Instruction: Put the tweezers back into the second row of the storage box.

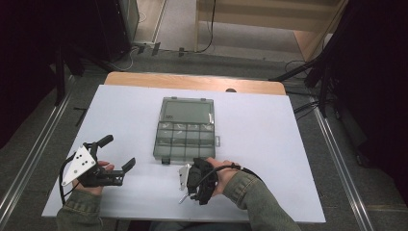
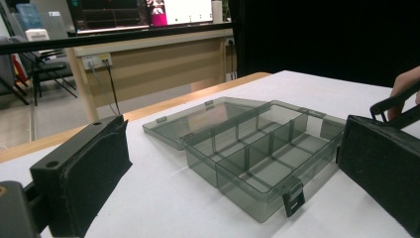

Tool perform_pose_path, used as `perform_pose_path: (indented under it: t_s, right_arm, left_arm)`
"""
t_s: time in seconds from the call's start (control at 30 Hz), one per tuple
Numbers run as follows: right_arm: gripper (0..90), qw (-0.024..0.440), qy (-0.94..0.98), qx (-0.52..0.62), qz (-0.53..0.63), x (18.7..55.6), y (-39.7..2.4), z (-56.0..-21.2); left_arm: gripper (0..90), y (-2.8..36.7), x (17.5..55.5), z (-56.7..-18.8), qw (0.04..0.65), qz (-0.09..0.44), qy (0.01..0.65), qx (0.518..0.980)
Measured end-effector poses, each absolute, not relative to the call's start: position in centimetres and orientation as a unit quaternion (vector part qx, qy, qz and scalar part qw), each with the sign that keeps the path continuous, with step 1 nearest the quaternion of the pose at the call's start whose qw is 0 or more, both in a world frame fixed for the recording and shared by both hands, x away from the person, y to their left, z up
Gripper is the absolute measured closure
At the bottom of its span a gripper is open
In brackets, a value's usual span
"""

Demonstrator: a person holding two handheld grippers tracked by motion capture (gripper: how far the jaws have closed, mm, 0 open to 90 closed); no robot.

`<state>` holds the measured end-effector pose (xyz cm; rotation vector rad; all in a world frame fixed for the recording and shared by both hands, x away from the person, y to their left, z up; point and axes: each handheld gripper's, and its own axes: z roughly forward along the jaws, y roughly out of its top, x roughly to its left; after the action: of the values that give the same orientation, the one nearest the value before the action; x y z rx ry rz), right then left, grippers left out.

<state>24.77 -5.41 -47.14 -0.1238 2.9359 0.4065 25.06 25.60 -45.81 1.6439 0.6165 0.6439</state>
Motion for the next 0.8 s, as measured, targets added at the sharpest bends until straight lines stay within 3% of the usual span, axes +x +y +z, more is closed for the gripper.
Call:
perform_pose_path:
  t_s: [0.13,0.3,0.33,0.4,0.43,0.8]
  right_arm:
    - [30.3,0.098,0.985,-0.065,0.129,24.7,-5.0,-47.4]
    - [48.4,0.088,0.988,-0.076,0.106,24.6,-4.2,-47.6]
    - [54.9,0.083,0.988,-0.079,0.105,24.7,-4.1,-47.6]
    - [80.1,0.079,0.989,-0.081,0.097,24.7,-3.9,-47.5]
    - [85.2,0.073,0.991,-0.077,0.084,24.7,-3.9,-47.5]
    - [87.2,0.026,0.993,-0.02,0.113,25.0,-4.4,-46.6]
  left_arm:
    - [0.0,25.6,25.1,-45.8,0.594,0.277,0.265,0.707]
    - [0.0,25.8,25.1,-45.8,0.606,0.266,0.271,0.699]
    - [0.0,25.9,25.1,-45.8,0.606,0.267,0.271,0.699]
    - [0.0,25.9,25.2,-45.8,0.606,0.267,0.272,0.699]
    - [0.0,25.9,25.2,-45.8,0.606,0.266,0.272,0.699]
    - [0.0,25.8,25.1,-45.8,0.605,0.265,0.271,0.7]
